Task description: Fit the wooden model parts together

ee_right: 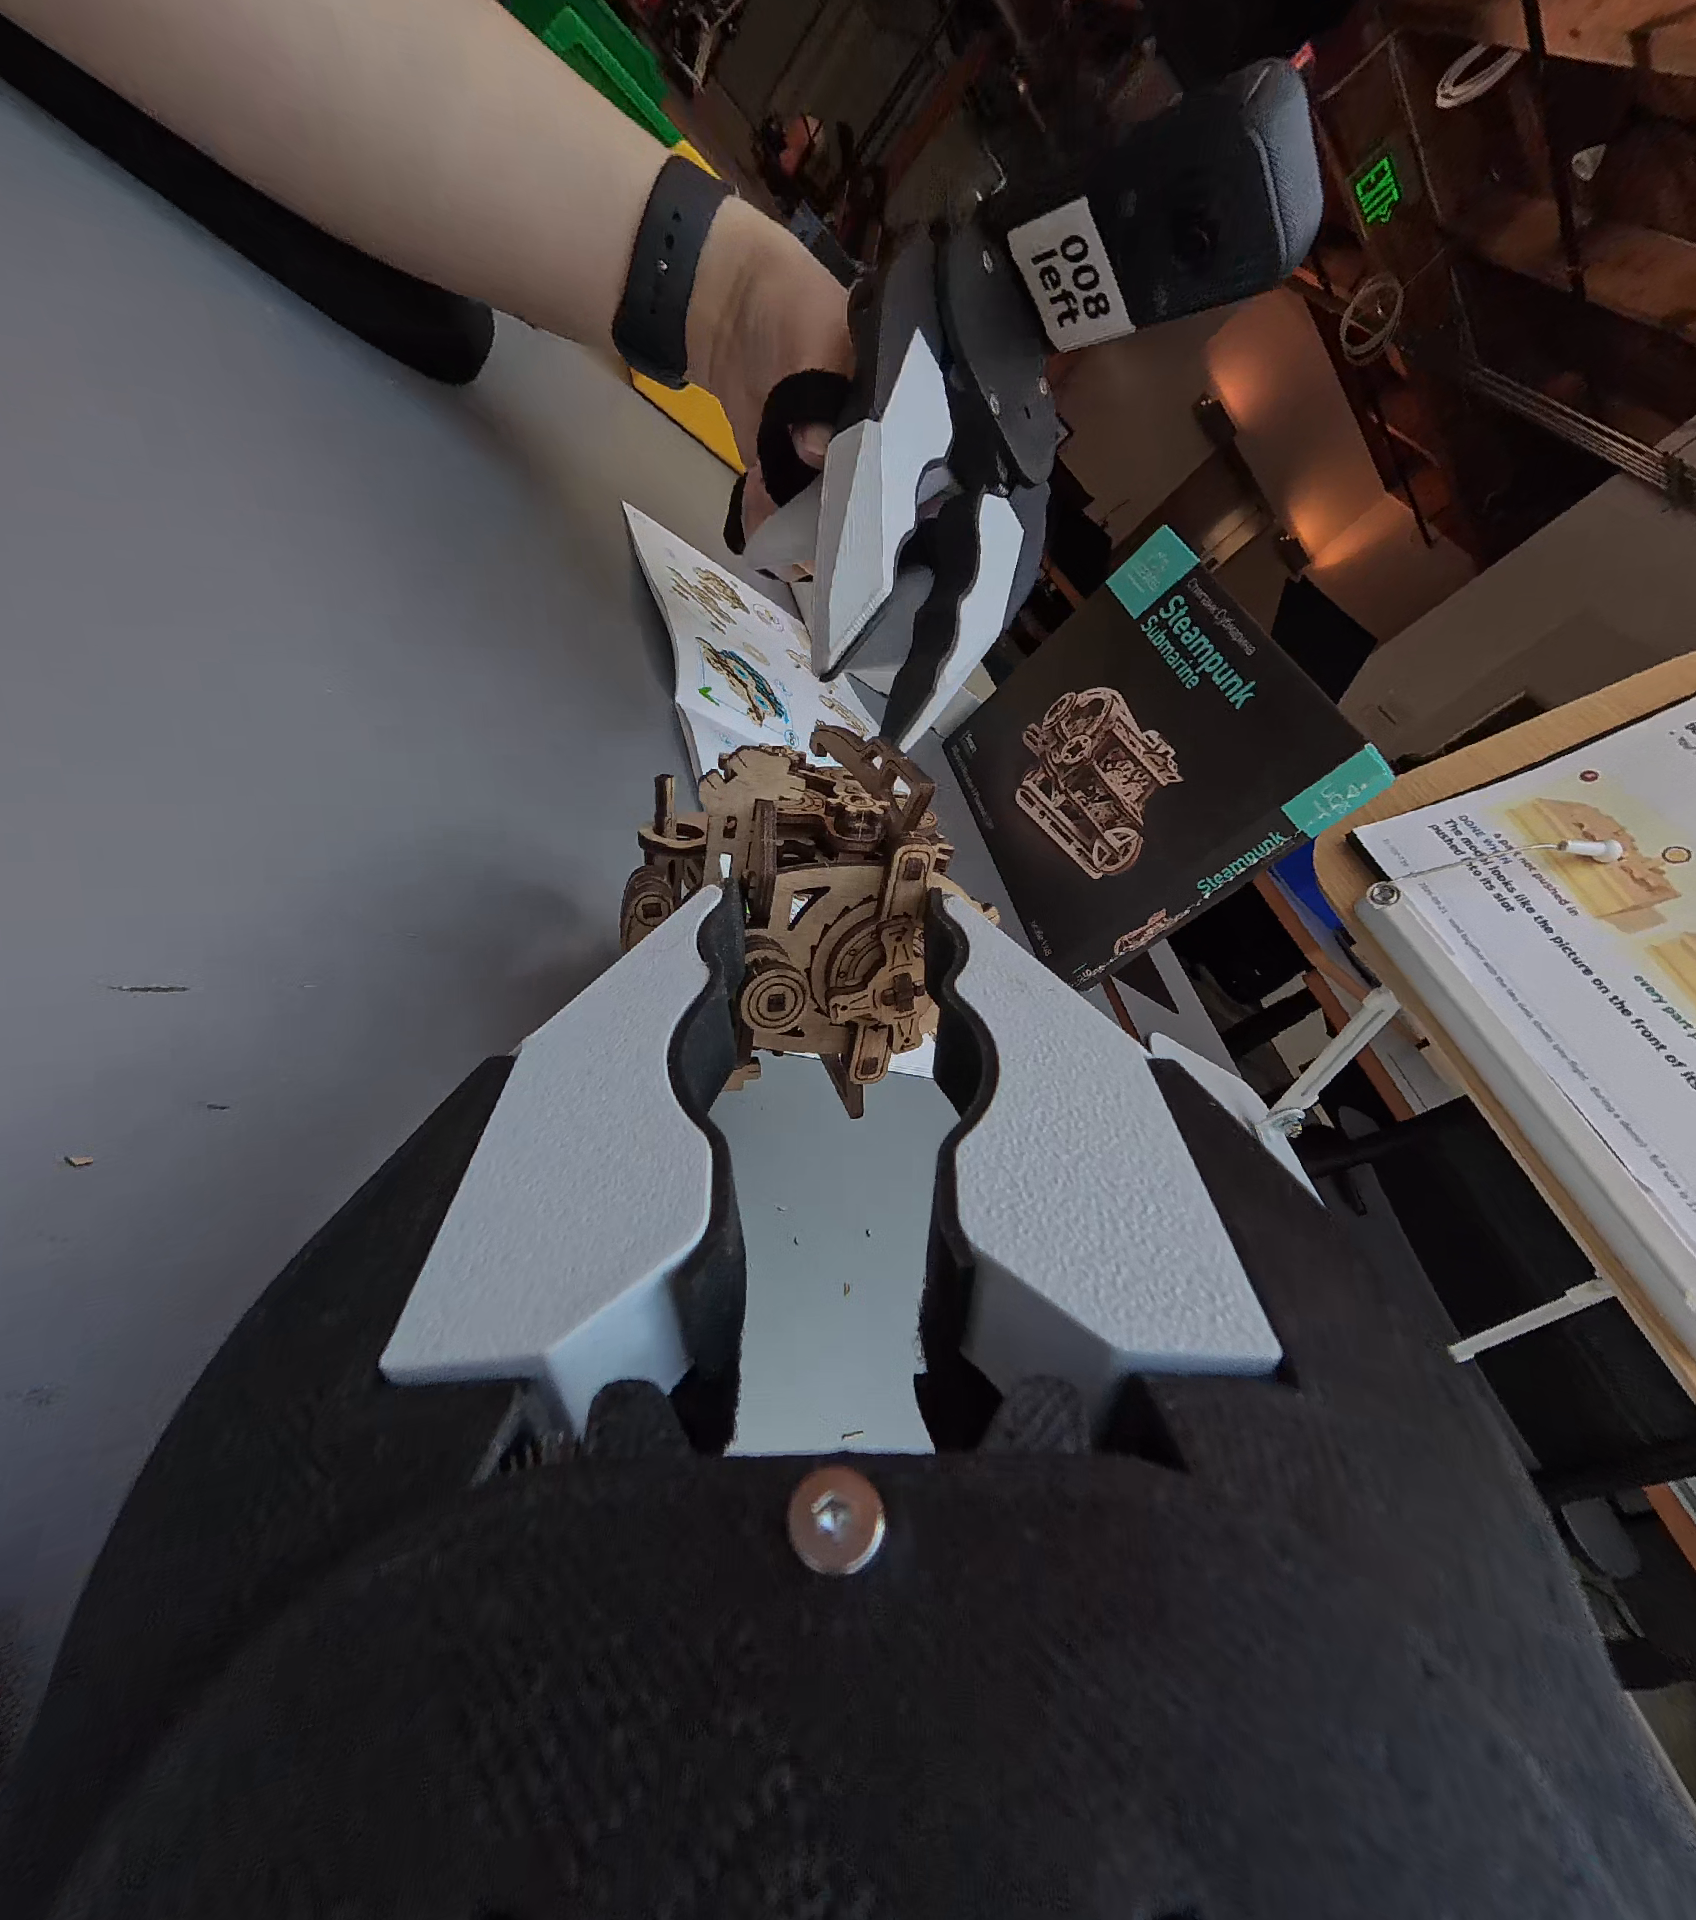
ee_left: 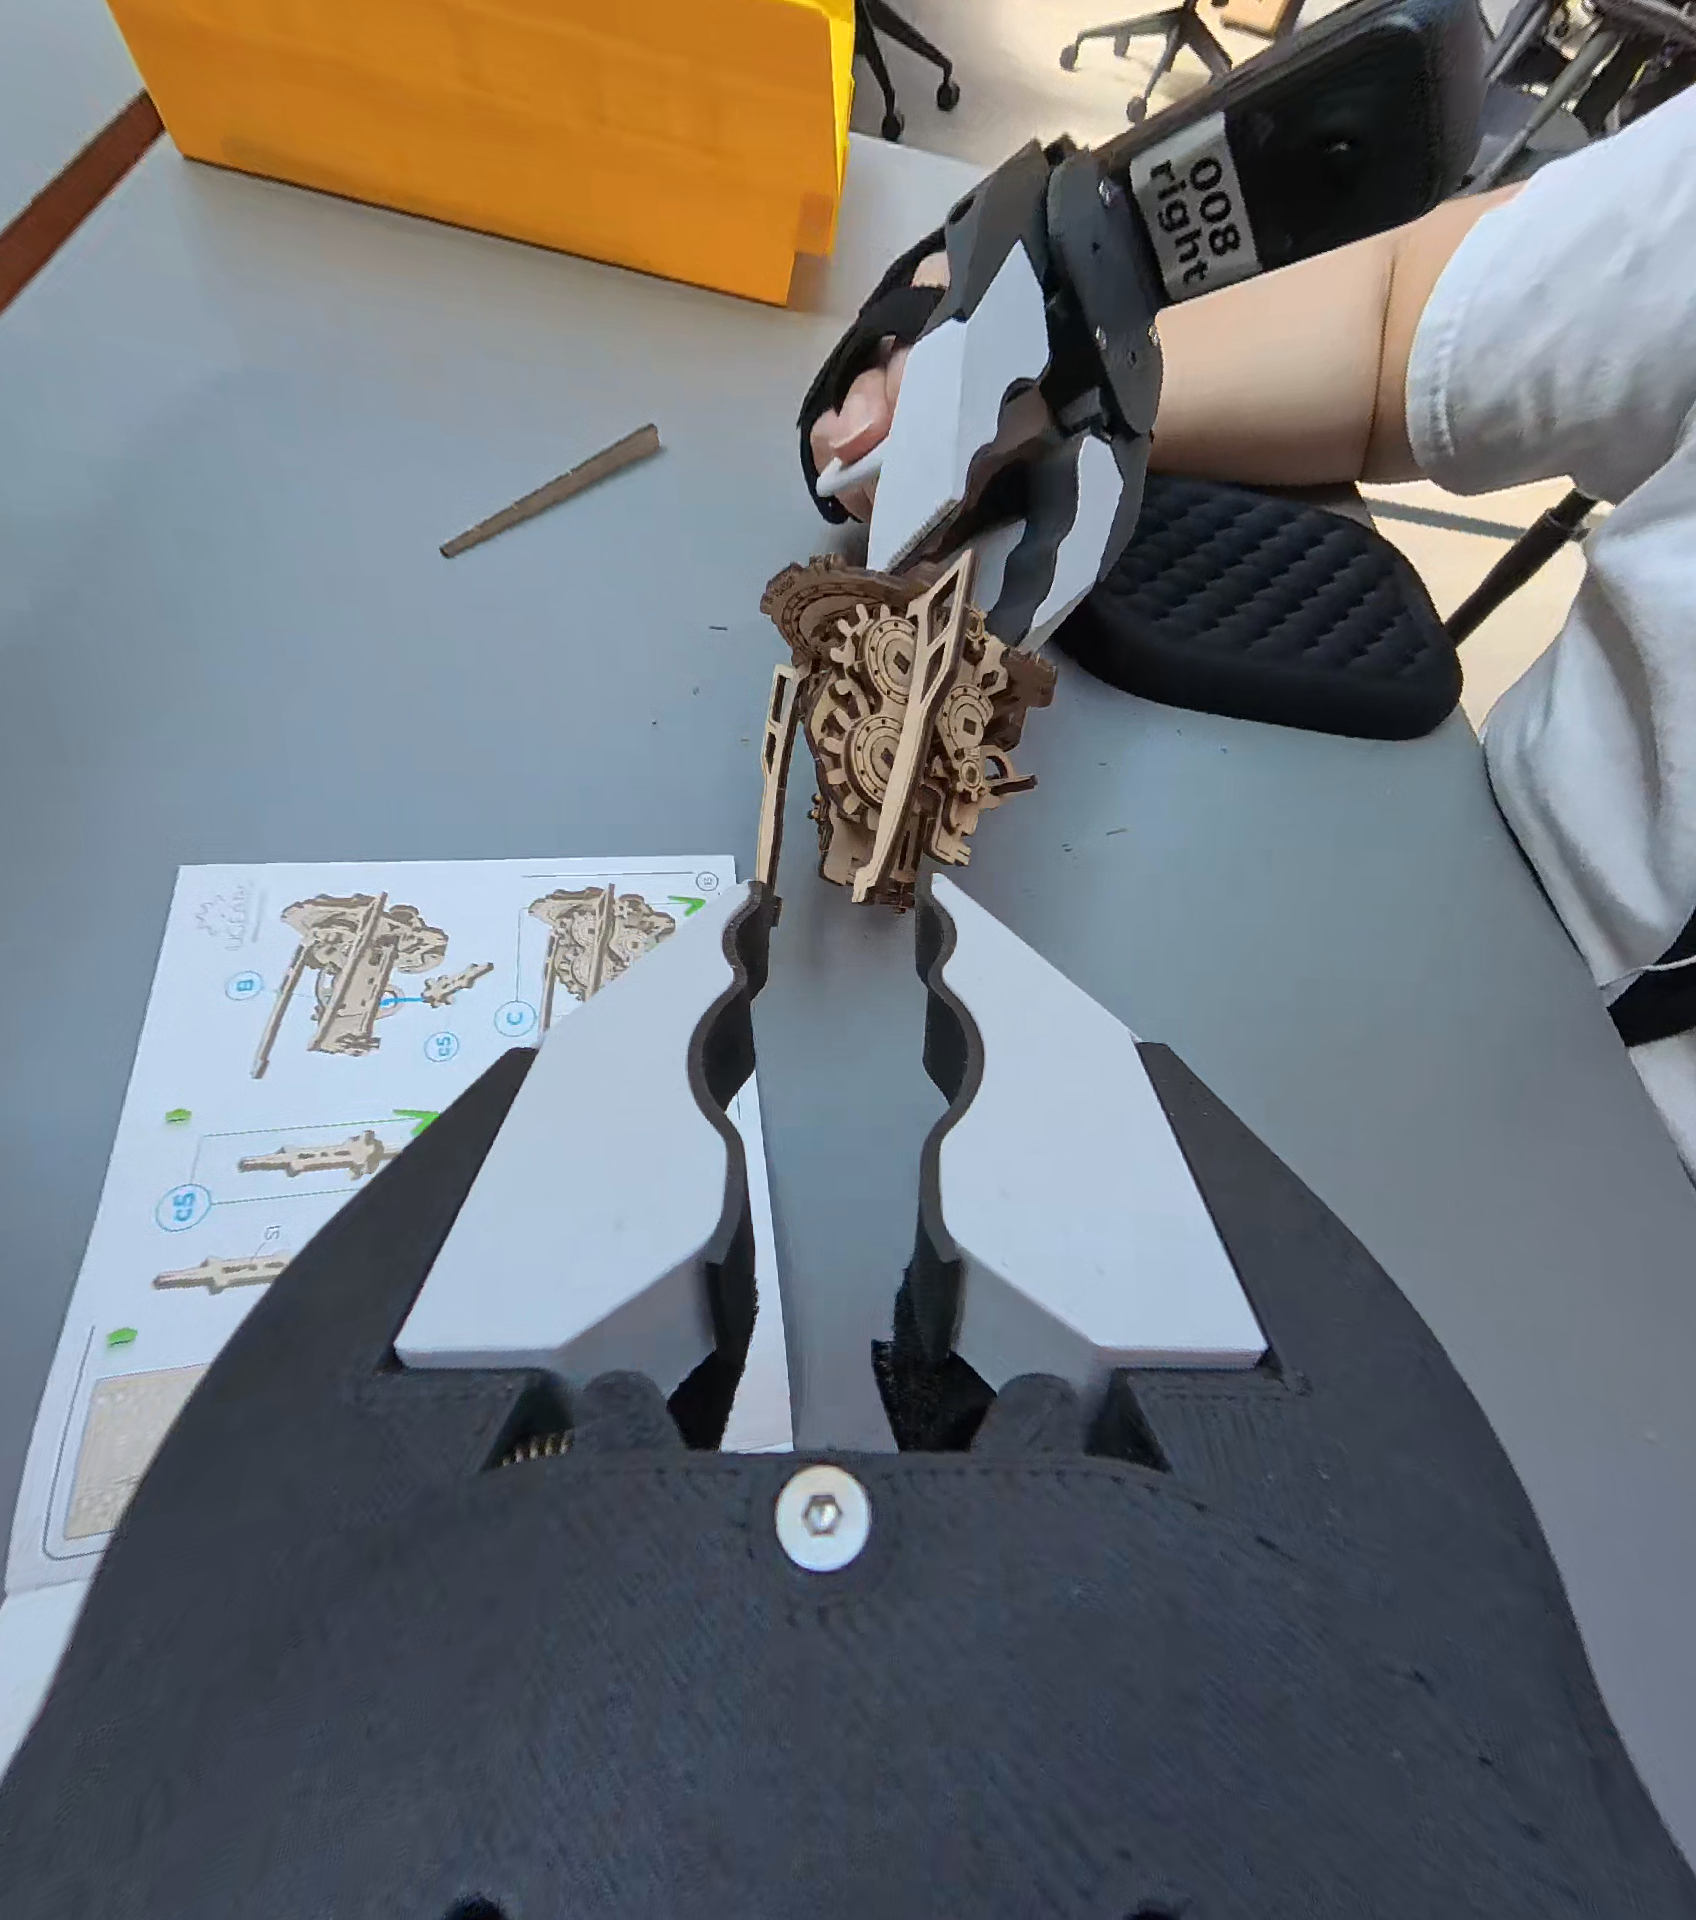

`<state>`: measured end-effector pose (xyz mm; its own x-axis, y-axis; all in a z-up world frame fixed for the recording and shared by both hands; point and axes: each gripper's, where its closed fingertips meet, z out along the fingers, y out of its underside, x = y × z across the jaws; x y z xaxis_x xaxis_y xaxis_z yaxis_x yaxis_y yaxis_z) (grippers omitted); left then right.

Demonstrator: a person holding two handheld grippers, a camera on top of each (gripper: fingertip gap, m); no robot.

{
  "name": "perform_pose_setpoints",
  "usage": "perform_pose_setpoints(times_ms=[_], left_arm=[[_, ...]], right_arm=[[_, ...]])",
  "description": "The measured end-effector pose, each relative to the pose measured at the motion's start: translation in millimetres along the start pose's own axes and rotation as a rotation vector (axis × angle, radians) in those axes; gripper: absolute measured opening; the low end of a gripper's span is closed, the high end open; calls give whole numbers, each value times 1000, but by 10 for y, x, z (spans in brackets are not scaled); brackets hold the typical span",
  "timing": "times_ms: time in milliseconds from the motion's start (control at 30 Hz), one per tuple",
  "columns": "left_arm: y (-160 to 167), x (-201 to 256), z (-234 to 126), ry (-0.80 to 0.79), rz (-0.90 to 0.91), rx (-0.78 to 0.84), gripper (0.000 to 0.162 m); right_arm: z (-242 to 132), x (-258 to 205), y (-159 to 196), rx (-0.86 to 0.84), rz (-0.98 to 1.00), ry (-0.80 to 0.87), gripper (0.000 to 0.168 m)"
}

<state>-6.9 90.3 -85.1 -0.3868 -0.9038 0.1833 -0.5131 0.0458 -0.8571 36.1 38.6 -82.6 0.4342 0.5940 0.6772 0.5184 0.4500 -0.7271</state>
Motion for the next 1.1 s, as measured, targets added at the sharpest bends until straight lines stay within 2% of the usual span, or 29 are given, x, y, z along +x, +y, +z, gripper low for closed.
perform_pose_setpoints(times_ms=[100,167,500,667,800,967,1100], left_arm=[[70,-7,113,6,-9,-22,34],[104,13,146,31,-23,-28,33],[184,114,158,108,-5,-50,2],[244,161,185,131,5,-84,2],[277,121,167,112,-11,-102,11],[335,88,124,107,-35,-125,14],[357,39,70,80,-29,-140,13]], right_arm=[[13,-40,-15,1,-14,-15,33],[18,-47,-7,-2,-14,-19,33],[23,-37,-8,6,-12,-25,33],[29,-58,-24,10,-39,-35,33],[46,-91,-18,-3,-88,-43,33],[50,-64,-14,-6,-107,-33,33],[52,-47,9,-32,-209,-4,33]])
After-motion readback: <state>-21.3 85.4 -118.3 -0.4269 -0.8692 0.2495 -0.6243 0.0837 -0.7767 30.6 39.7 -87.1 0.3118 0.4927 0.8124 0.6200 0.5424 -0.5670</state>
